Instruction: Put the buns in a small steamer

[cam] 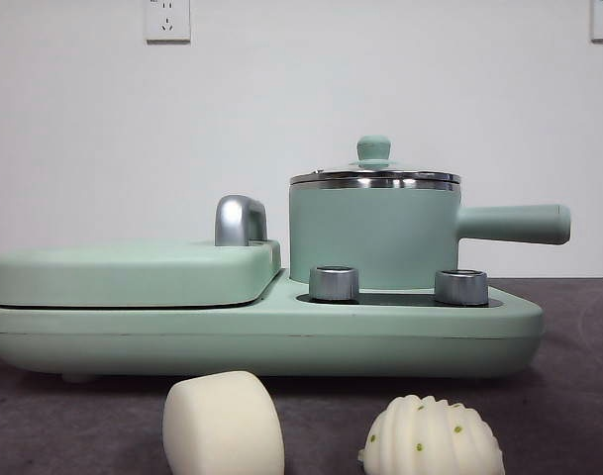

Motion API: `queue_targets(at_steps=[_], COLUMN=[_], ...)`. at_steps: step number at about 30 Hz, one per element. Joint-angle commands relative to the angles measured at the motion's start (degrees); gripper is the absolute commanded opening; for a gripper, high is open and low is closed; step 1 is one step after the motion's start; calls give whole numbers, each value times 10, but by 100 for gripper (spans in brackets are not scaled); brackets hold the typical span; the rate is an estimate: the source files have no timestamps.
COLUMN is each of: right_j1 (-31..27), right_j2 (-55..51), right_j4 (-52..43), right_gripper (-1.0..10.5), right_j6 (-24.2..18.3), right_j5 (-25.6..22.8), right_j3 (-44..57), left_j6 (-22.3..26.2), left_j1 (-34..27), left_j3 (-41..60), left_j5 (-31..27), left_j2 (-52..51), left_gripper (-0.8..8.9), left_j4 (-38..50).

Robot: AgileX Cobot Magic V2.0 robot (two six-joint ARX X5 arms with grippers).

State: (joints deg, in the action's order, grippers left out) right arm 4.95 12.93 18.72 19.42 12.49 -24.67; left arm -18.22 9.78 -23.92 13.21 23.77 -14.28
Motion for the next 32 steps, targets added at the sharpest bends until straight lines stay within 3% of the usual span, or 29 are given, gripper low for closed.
queue_targets(at_steps=[1,9,14,19,22,27,29,32], right_j1=[2,2,2,2,2,2,2,2], right_j2=[42,174,223,230,230,230,230,229], right_j4=[17,114,153,146,147,147,147,147], right_gripper=[12,13,13,13,40,422,489,491], right_j6=[-16,-129,-156,-156,-156,-155,-155,-155], right_j5=[40,196,274,280,277,276,276,276], right_j3=[-54,-195,-240,-241,-241,-241,-241,-241], left_j6=[16,92,103,117,117,117,117,101], left_j1=[15,66,97,106,106,106,106,106], left_j3=[-63,-201,-238,-239,-239,-239,-239,-239], left_j5=[35,121,159,158,158,158,158,158], left_j2=[59,205,238,238,238,238,238,238], left_gripper=[16,16,16,27,93,425,451,448], left_j4=[-12,-84,-89,-74,-76,-71,-71,-68])
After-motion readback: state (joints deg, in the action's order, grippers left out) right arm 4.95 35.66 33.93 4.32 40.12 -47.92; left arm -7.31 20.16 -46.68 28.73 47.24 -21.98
